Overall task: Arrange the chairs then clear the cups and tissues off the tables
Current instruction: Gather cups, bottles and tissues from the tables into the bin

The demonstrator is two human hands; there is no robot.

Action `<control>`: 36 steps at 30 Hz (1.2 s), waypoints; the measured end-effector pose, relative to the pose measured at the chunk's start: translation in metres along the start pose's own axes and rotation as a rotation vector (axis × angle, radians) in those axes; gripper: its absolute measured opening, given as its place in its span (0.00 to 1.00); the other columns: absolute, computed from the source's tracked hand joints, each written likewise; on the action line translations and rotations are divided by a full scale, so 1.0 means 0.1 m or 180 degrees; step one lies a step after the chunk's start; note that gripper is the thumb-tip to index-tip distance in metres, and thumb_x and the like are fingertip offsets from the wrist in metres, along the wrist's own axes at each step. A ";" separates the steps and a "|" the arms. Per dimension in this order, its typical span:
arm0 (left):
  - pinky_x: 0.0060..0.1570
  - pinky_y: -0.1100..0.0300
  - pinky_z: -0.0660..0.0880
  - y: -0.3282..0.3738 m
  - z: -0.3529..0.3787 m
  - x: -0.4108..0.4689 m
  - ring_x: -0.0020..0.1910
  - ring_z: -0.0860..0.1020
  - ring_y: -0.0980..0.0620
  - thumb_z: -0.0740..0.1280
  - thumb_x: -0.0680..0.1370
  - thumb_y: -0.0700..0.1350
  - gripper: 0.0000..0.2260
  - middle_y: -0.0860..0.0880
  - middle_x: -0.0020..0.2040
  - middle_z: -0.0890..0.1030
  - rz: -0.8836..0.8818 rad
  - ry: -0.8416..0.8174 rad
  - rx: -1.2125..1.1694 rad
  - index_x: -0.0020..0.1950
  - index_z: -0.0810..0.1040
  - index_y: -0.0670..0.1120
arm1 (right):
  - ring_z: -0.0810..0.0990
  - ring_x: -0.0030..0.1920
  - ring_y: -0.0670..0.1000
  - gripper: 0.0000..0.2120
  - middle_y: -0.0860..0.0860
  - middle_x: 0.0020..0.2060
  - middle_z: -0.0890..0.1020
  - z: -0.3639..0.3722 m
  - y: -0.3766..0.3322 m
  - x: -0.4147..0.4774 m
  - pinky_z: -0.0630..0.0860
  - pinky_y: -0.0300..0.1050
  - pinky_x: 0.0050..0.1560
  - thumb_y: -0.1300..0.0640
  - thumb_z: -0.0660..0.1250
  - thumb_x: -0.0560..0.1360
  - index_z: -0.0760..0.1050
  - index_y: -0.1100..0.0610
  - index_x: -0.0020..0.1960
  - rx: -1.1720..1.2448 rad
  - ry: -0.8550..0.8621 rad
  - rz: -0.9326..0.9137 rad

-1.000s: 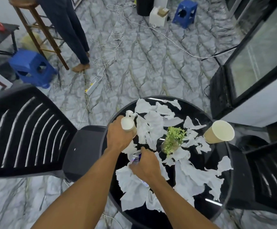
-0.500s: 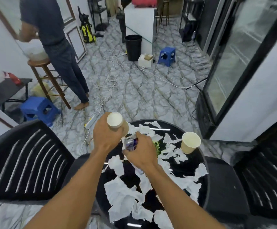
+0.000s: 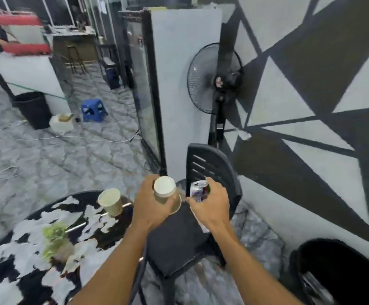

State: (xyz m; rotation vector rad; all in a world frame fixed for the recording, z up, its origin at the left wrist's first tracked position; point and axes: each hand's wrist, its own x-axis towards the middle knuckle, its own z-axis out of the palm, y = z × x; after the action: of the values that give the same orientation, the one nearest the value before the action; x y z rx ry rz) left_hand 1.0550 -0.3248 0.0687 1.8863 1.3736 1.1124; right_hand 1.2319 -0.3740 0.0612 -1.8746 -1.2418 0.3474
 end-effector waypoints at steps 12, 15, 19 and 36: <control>0.52 0.57 0.76 1.19 2.60 -0.48 0.52 0.77 0.57 0.74 0.70 0.60 0.23 0.60 0.53 0.77 0.0751 -0.1900 -0.0319 0.59 0.68 0.61 | 0.77 0.50 0.51 0.29 0.46 0.46 0.79 -1.84 2.15 -0.38 0.77 0.47 0.51 0.38 0.67 0.61 0.76 0.51 0.57 -0.0486 0.1065 0.1555; 0.51 0.52 0.77 1.26 3.12 -0.50 0.52 0.77 0.55 0.75 0.67 0.58 0.24 0.60 0.52 0.78 0.0733 -0.2260 -0.0318 0.58 0.67 0.61 | 0.76 0.51 0.51 0.31 0.45 0.47 0.78 -2.14 2.58 -0.44 0.76 0.46 0.52 0.39 0.71 0.60 0.75 0.50 0.60 -0.0702 0.1236 0.1903; 0.52 0.53 0.77 1.40 3.73 -0.51 0.52 0.78 0.52 0.77 0.66 0.53 0.25 0.57 0.53 0.79 0.0710 -0.2632 -0.0305 0.58 0.68 0.61 | 0.74 0.62 0.53 0.41 0.49 0.58 0.77 -2.46 2.94 -0.48 0.74 0.47 0.63 0.42 0.78 0.62 0.70 0.53 0.71 -0.0688 0.1433 0.2451; 0.57 0.47 0.78 2.03 5.50 -0.92 0.57 0.77 0.49 0.77 0.67 0.53 0.30 0.55 0.60 0.78 0.0751 -0.3618 0.0161 0.65 0.67 0.62 | 0.75 0.61 0.53 0.39 0.52 0.58 0.77 -3.21 4.17 -0.58 0.75 0.47 0.60 0.45 0.78 0.64 0.69 0.55 0.71 -0.0444 0.1701 0.3518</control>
State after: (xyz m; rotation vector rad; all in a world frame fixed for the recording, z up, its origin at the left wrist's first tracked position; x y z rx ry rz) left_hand 1.6158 -0.4577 -0.0732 2.1653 0.5245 -0.0309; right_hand 1.6651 -0.6461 -0.0748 -2.4101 0.2069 0.2874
